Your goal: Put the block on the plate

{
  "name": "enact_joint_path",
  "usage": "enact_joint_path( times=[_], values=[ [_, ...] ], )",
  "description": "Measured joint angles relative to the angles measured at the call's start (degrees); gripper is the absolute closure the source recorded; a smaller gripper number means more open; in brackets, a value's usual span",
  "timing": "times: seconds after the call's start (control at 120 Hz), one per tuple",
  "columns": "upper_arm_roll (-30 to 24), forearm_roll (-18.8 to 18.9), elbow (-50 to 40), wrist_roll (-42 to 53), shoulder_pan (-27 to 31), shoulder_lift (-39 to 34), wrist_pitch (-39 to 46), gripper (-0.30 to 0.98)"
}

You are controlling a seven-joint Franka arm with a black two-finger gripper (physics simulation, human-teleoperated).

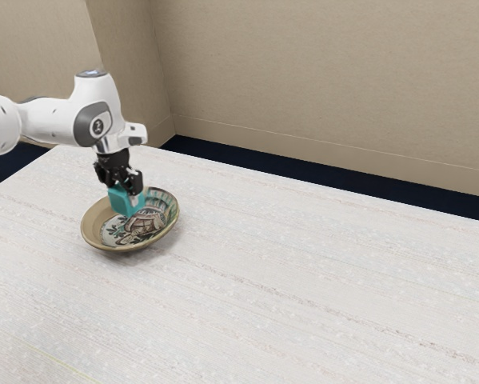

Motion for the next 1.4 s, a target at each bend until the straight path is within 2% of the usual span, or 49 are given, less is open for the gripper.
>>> enact_joint_path(
  times=[0.308,0.475,0.658,0.975,1.1,1.4],
  values=[
    [-3.06,2.87,0.27,-0.41,2.91,3.75,0.35,0.30],
    [-3.13,3.28,0.36,-0.41,2.98,3.62,0.37,0.14],
    [-3.31,3.63,0.35,-0.41,3.06,2.28,-0.07,0.06],
    [-4.31,3.88,0.23,-0.11,2.07,-5.36,-5.09,0.01],
    [-4.34,3.29,0.32,0.29,1.89,-9.94,-8.41,0.01],
    [-3.74,1.43,1.30,1.29,0.07,-15.96,-14.56,0.00]
  ],
)
